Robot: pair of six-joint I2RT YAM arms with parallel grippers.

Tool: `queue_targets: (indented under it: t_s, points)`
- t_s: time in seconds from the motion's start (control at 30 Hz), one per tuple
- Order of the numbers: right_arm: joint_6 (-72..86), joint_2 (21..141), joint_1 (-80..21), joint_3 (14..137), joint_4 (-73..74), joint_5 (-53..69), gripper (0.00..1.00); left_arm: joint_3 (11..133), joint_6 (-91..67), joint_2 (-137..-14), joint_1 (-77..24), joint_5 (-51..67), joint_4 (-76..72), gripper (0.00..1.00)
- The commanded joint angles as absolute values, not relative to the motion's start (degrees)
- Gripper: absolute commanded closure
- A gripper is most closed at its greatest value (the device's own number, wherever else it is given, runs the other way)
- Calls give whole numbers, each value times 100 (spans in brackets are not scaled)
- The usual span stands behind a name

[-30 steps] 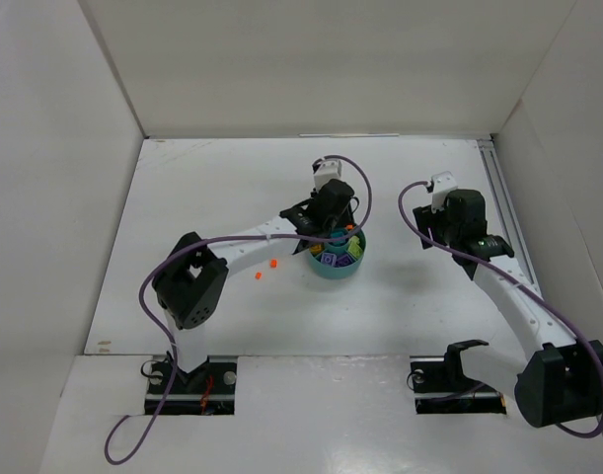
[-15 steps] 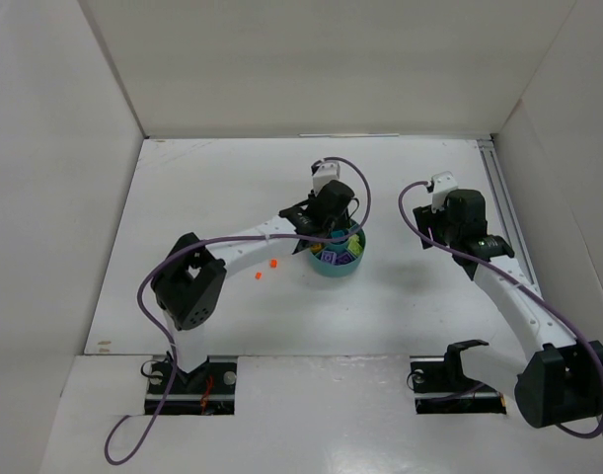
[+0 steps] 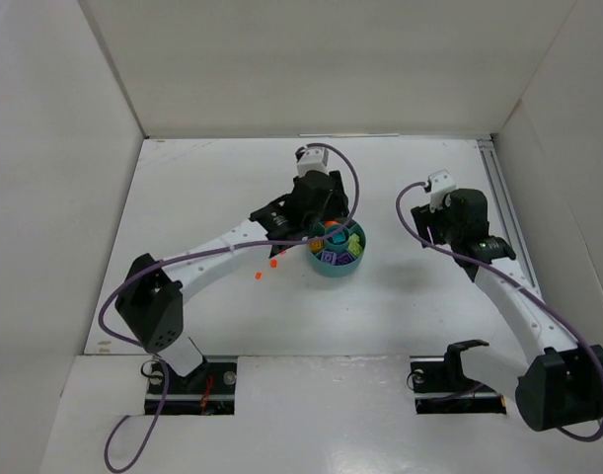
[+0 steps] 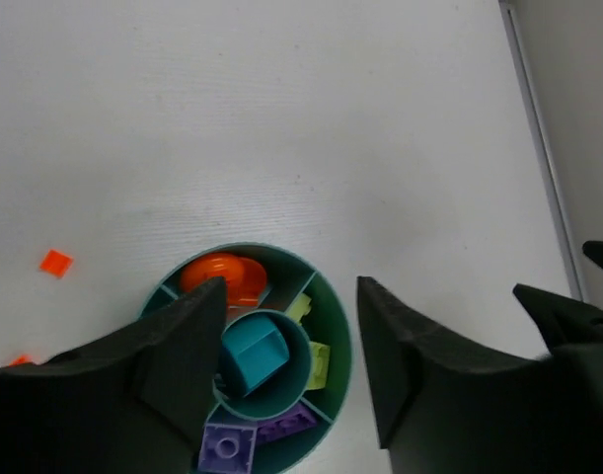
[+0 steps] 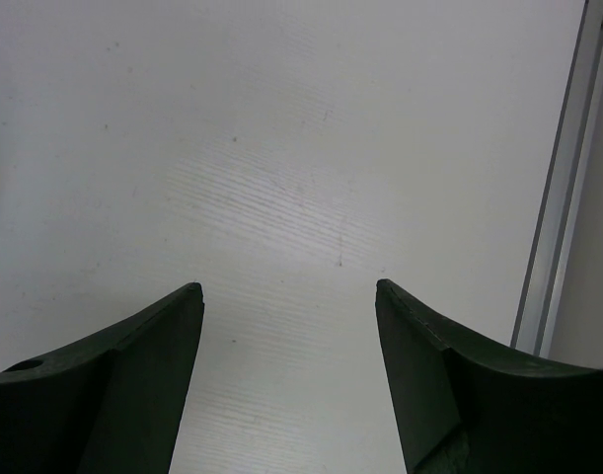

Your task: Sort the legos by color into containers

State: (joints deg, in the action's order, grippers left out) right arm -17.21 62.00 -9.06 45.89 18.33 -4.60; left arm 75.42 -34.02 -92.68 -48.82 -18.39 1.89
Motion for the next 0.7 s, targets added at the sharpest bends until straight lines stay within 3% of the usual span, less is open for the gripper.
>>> queue_targets:
  t_s: [0.0,0.07,0.1,0.13,0.4,0.67]
  points:
    - [-2196,5907,-1062,4509,1187,201,25,7190,-3489,-8632,-4781,-2029,237,48]
    - [-2477,5845,-1613,4613,1134,124,25,6849,-3673,-8221,-4641,-2135,535,29]
    - [-2574,5845,-1843,4684,1134,36,25,6707,-3796,-8061,-4501,-2188,675,9]
    - [-2662,5845,-2098,4754,1134,-217,25,6558,-4075,-7903,-4404,-2249,825,2]
    - [-3331,7231,-4882,5966,1212,-378,25,4941,-5938,-6059,-3279,-2452,2756,0]
    - [-2051,9804,-5396,7661,1414,633,41,4237,-7188,-4835,-2620,-3032,3937,0]
